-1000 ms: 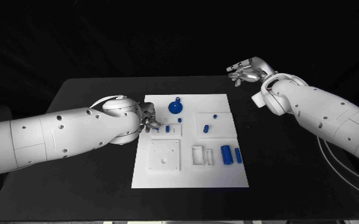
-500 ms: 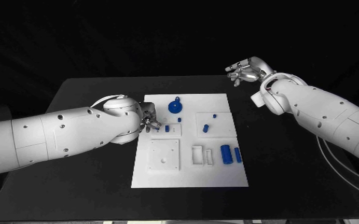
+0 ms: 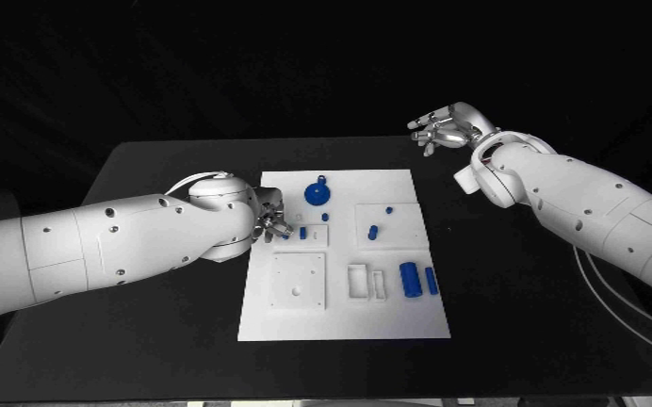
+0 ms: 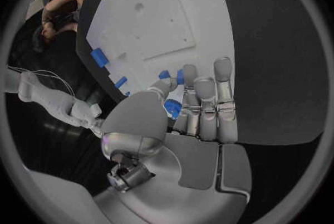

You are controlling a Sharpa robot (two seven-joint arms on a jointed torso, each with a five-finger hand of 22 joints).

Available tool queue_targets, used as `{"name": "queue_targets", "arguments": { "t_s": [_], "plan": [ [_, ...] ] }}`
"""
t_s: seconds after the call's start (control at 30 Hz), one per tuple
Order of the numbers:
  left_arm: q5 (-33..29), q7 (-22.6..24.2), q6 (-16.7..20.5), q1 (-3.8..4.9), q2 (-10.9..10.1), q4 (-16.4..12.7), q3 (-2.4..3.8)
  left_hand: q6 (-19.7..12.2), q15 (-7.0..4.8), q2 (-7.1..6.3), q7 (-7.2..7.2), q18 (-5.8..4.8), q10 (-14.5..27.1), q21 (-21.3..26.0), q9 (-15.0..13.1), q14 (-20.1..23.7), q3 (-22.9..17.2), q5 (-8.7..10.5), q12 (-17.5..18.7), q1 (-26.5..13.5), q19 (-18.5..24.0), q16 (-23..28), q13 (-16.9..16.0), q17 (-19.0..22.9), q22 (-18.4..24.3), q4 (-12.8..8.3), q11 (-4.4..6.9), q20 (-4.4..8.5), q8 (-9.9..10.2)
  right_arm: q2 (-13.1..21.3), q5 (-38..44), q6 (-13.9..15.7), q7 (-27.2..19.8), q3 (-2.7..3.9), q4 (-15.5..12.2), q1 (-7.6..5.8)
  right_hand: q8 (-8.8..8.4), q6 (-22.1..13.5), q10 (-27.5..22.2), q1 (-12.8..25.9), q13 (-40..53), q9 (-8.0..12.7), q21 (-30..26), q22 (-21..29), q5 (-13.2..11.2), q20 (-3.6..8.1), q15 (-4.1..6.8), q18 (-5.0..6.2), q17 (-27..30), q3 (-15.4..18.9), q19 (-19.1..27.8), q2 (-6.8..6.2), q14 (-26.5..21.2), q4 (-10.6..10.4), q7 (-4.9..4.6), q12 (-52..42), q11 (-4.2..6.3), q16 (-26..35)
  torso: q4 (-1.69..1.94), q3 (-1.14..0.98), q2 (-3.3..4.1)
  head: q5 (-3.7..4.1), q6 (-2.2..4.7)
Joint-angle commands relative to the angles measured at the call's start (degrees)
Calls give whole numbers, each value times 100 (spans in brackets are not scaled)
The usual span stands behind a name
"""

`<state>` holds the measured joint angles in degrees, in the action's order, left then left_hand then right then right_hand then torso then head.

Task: Assemble the parts on the task board

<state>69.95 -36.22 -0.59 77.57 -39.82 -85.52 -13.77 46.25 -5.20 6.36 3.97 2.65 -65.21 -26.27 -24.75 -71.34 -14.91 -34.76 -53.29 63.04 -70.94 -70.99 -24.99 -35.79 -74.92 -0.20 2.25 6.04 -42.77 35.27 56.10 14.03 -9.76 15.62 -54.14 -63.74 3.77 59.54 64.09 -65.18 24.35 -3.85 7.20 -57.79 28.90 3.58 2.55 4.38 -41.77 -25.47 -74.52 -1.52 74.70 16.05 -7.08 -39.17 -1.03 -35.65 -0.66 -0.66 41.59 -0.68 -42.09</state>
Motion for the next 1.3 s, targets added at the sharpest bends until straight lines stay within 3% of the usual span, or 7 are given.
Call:
{"name": "queue_targets", "arguments": {
  "t_s": [0.03,0.47,1.3],
  "plan": [
    [83,90,-172,-4,20,6,3,209,-5,41,-208,26,4,-19,-7,-19,-701,-29,31,8,-10,35,-5,-5,-115,-727,20,32,-19,-7,19,-60,-21,4,-9,2,-20,25,-34,-19,-5,2,15,-4,10,0,-9,8,6,-25,45,-6,-44,2,-6,-22,14,-13,-1,2,-1,4,-2],
    [106,70,-132,-8,7,10,3,206,-4,43,-207,27,13,-26,-7,-19,-691,-28,24,15,-3,46,-12,-13,-116,-726,20,30,-18,5,-25,-60,-28,4,7,12,-20,29,-34,-27,-9,2,18,-21,11,0,-10,10,8,-42,47,-3,-43,3,-6,-25,13,-12,3,7,2,7,-10],
    [112,102,186,-10,-11,-21,3,232,-13,26,-216,32,-26,-37,0,-48,-692,-58,36,7,-27,36,-4,-35,-112,-720,29,38,-18,6,-27,-79,-22,4,15,29,-20,29,-34,-27,-9,2,18,-21,11,0,-10,10,8,-42,47,-3,-43,3,-6,-25,13,-12,3,-1,0,2,-18]
  ]
}}
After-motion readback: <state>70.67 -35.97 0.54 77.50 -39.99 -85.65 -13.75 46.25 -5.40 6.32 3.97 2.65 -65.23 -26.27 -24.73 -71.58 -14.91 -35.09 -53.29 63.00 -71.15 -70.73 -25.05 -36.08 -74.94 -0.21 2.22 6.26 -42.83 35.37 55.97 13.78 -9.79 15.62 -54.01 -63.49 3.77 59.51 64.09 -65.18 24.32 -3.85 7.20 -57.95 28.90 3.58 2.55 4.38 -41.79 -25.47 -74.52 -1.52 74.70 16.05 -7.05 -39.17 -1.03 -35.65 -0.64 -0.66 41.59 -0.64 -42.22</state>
